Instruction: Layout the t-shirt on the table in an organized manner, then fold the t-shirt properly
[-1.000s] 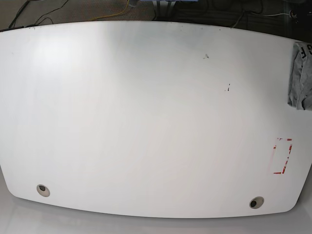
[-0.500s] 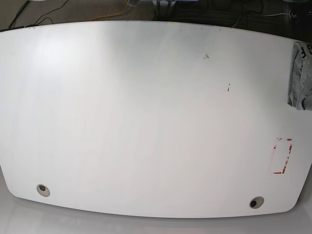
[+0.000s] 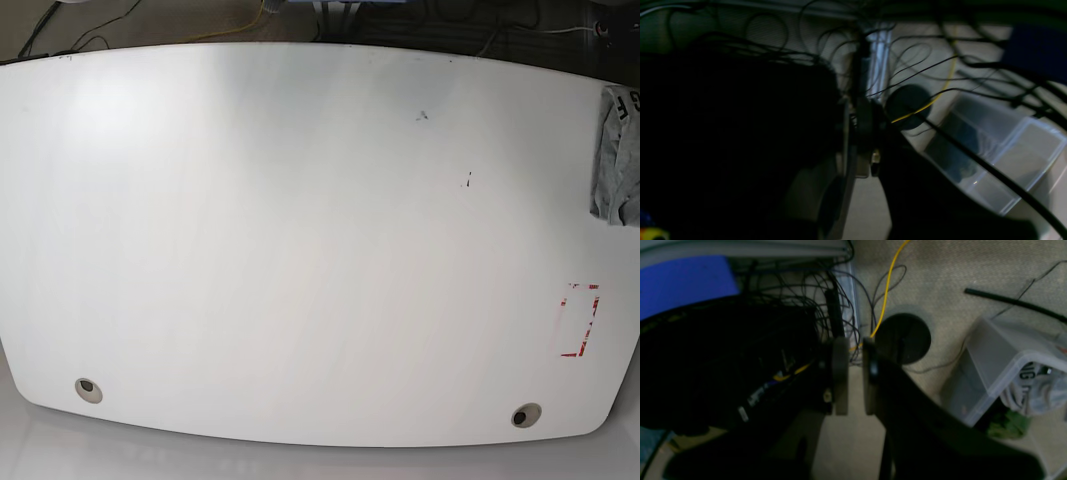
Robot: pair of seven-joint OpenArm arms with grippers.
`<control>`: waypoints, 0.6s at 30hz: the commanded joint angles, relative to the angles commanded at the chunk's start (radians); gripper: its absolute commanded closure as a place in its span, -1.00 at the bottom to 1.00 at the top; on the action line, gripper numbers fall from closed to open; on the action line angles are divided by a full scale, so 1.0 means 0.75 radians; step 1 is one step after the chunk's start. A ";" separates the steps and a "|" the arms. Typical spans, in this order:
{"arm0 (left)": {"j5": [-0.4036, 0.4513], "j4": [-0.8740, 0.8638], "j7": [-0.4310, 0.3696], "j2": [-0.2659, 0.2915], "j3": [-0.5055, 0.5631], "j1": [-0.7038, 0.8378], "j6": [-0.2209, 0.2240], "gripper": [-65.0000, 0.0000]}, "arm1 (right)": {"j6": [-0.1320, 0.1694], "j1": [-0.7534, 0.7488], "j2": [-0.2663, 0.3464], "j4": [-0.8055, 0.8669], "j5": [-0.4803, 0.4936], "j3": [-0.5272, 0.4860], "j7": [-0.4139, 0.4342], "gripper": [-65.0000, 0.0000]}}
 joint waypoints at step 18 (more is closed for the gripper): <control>0.186 -0.450 0.002 0.000 0.002 -0.348 0.155 0.90 | -0.137 0.223 -0.012 -0.188 -0.170 0.000 -0.002 0.79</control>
